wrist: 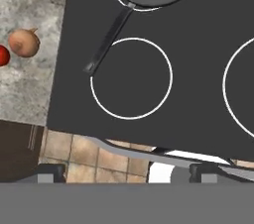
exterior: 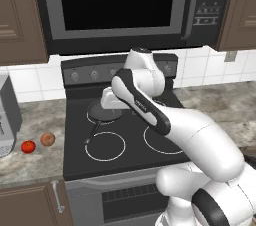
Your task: Put the tomato and onion in the pan. Then turn on the rear left burner and set the heat to medium.
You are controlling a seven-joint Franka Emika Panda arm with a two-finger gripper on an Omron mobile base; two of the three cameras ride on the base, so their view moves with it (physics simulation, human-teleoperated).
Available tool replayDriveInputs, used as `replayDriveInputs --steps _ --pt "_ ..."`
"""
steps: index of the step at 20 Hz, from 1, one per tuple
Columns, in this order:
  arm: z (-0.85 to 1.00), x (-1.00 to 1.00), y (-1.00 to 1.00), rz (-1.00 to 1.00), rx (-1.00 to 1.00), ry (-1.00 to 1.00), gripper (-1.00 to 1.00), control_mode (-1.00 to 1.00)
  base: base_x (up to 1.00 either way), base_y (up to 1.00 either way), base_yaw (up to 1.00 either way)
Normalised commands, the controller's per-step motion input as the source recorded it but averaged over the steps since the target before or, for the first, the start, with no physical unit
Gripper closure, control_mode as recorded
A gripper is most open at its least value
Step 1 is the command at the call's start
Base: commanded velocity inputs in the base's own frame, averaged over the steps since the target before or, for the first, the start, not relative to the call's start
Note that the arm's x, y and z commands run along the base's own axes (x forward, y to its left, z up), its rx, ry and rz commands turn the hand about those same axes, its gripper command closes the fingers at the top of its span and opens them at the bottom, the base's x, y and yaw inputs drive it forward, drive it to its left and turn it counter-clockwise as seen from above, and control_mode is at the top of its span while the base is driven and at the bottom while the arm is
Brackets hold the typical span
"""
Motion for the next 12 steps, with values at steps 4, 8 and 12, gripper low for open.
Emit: replayDriveInputs --steps 4,8,12 --pt "-0.26 0.12 0.41 0.00 0.07 0.19 -1.00 -1.00 0.00 0.00 0.00" --pt "-0.28 0.15 0.43 0.00 0.07 0.16 -1.00 -1.00 0.00 0.00 0.00" --pt "-0.23 0.08 0.52 0.00 0.03 0.06 -1.00 -1.00 0.00 0.00 0.00"
